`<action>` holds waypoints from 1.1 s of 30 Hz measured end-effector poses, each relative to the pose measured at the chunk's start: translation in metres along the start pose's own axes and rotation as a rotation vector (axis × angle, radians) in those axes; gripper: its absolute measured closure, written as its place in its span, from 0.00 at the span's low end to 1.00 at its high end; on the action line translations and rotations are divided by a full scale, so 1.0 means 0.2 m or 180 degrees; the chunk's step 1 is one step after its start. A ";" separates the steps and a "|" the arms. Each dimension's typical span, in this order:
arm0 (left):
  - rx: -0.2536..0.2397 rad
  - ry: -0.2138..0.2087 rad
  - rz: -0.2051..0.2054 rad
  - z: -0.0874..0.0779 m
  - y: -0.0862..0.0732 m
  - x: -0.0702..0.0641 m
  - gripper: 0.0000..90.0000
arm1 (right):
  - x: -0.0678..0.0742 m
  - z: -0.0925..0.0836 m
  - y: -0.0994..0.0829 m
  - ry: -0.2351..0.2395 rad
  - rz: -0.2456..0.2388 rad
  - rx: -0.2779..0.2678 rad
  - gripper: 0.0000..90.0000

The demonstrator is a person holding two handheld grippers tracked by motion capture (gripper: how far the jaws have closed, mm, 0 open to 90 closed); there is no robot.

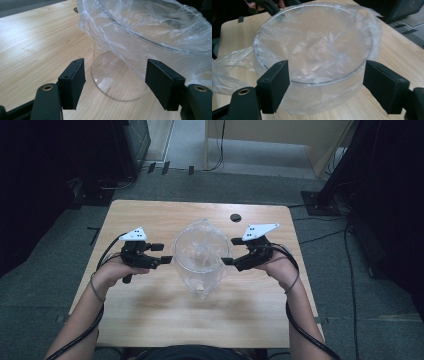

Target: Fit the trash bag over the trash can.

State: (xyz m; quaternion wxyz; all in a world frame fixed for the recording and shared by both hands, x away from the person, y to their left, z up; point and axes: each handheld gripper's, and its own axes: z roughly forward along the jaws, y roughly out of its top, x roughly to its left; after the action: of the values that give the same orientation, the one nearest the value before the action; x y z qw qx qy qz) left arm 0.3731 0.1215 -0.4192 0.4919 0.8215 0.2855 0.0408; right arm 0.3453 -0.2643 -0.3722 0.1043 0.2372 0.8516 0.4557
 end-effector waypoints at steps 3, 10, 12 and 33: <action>0.0015 0.0005 0.0003 0.01 -0.01 0.01 0.35 | -0.03 -0.04 -0.02 -0.0062 0.0075 -0.0064 0.24; 0.0040 0.0043 0.0003 0.01 -0.03 0.03 0.35 | -0.10 -0.04 -0.12 -0.0194 0.0194 -0.0003 0.24; 0.0049 0.0057 0.0005 0.02 -0.04 0.03 0.35 | -0.12 -0.04 -0.14 -0.0231 0.0214 0.0028 0.24; 0.0181 0.0083 0.0049 0.11 -0.14 0.08 0.35 | -0.19 0.12 -0.34 -0.0324 0.0135 0.0279 0.25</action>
State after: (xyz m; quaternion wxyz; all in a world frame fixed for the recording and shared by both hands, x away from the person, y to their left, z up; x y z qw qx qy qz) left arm 0.3817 0.1231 -0.4576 0.4643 0.8367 0.2865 0.0471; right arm 0.3663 -0.2972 -0.4428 0.1273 0.2825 0.8591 0.4074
